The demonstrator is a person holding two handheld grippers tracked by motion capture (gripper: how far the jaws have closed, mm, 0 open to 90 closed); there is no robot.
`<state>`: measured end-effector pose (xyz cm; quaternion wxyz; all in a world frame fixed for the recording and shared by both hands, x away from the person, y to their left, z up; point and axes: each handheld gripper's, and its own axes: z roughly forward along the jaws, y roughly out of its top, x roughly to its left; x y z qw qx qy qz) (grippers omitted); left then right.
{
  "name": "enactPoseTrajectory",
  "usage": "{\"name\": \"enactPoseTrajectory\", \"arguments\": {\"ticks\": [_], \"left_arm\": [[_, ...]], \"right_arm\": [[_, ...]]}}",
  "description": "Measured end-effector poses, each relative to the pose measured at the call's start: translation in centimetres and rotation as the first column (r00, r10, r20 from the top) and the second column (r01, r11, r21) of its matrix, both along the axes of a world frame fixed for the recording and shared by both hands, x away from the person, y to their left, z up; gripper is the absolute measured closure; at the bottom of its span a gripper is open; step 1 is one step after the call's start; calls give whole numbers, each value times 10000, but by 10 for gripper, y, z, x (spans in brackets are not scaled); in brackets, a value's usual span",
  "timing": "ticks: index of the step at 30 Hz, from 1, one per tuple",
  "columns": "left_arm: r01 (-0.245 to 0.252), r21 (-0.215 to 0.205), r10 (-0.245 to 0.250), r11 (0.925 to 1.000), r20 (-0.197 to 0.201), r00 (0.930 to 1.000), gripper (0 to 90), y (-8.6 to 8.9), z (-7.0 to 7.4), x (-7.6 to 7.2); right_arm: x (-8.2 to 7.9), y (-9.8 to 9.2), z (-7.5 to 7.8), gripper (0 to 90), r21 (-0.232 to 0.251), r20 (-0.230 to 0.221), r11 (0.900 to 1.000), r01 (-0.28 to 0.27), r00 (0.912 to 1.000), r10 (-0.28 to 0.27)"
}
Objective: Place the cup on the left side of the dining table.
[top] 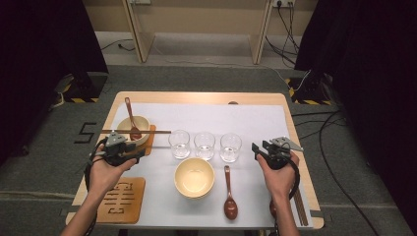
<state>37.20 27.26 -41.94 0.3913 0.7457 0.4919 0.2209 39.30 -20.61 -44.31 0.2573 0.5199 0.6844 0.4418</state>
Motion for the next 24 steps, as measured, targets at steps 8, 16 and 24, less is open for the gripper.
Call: {"name": "enactPoseTrajectory", "arguments": {"ticks": [8,16,24], "left_arm": [[245,-15,-245,9997,101,9996,525,-8,1,-7],[696,-113,-695,9975,134,9975,525,-25,-1,-11],[791,-345,-782,9963,264,9966,512,-31,-11,-12]], "right_arm": [[1,0,0,541,-67,-88,10000,-14,10000,13],[-1,-5,5,553,-461,-1096,9989,100,9939,-150],[0,-23,7,565,-1243,-2601,9912,459,9625,-772]]}}
